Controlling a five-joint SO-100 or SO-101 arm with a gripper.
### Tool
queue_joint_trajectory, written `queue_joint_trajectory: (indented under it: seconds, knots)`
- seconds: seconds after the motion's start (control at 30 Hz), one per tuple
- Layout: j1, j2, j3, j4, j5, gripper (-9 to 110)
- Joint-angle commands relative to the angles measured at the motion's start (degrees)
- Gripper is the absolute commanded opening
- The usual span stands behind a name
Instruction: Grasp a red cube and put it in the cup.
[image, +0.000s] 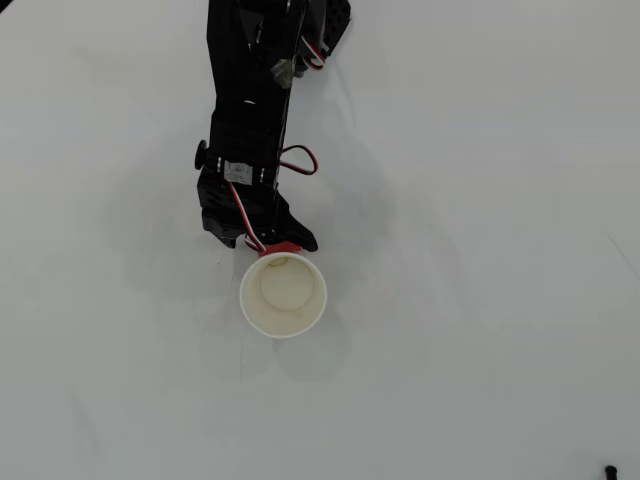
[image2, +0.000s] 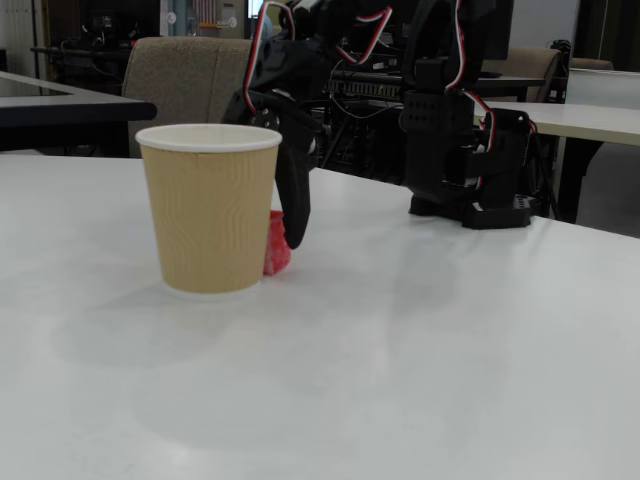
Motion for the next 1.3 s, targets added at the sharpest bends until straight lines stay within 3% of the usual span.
queue_joint_trajectory:
  seconds: [0.0, 0.1, 0.47, 1.27]
  knots:
    - [-0.3, 1.1, -3.0, 0.5, -0.2, 44]
    - [-0.5, 1.1, -3.0, 0.6, 0.0, 32]
    - [-1.1, 3.1, -2.5, 2.3, 0.3, 17]
    - [4.3, 14.9, -1.5, 6.9, 6.2, 17]
